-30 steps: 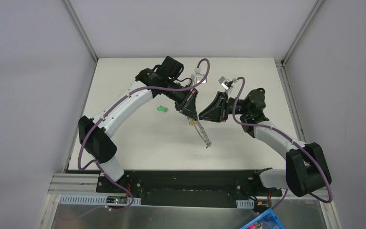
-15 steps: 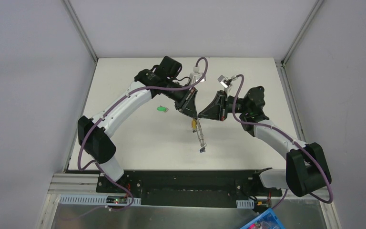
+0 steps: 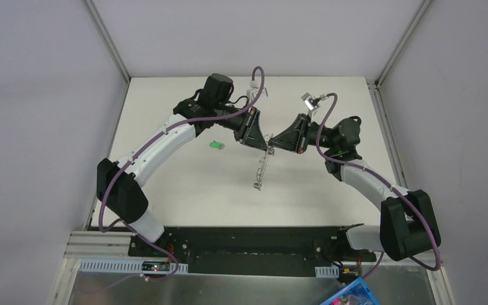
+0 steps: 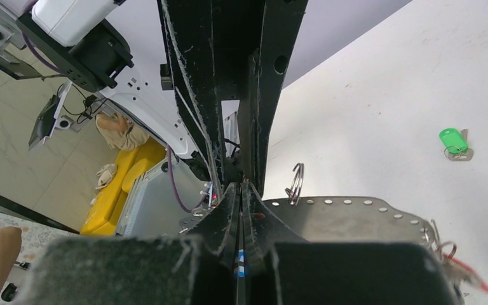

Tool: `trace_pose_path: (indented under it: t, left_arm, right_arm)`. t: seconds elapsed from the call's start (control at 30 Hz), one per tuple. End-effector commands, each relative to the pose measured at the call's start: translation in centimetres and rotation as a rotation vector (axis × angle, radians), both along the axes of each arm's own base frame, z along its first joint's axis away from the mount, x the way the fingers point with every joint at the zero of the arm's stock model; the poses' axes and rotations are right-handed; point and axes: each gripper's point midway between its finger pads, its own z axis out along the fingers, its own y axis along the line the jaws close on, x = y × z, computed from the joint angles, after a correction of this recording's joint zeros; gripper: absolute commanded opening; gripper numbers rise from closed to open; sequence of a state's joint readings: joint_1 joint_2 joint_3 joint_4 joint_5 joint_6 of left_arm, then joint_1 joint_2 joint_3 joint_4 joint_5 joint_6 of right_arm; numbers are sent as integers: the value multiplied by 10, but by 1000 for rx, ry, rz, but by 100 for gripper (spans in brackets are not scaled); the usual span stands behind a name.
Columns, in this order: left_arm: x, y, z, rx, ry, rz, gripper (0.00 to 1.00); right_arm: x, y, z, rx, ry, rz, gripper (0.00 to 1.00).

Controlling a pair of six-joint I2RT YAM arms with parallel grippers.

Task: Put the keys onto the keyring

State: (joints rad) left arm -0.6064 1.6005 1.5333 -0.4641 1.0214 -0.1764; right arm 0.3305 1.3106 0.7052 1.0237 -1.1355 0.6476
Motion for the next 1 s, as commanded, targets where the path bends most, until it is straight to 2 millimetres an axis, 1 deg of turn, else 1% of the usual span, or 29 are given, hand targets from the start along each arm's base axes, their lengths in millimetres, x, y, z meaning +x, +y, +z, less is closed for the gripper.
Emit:
trace_pose_path:
  t: [0.0,0.2,0.27,0.37,0.47,0.63,0.77,0.8,0.83,0.97]
  left_arm:
    - [-1,-1,28,-88,-42,-8,22]
    - [1,-1,25,-82,-43,0,23]
    - [1,-1,24,-83,-42,0,21]
    - [1,-1,24,-85,-40,-1,13]
    - [0,-2,25,-90,-36,-7,0]
    - [-1,0,25,-88,-44,-5,0]
    - [0,8,19,-34,-78,12,0]
    - [0,11,17,-15,-87,18,0]
    - [1,13,15,3,-99,25,0]
    - [-1,25,5,85,-126,30,0]
  right_arm:
    - [3,-3,17,50,-59,-30,0]
    - [3,-4,17,56,-51,-31,0]
    - [3,-4,17,56,-47,-31,0]
    - [4,-4,16,56,-46,-35,0]
    - [5,-5,15,56,-43,-39,0]
    - [8,-7,12,50,-48,-53,0]
    - [7,-9,10,36,-79,-58,0]
    - [7,-9,9,32,-85,-55,2]
    - [6,-10,10,29,-94,-52,6]
    - [7,-10,13,15,-118,-48,27]
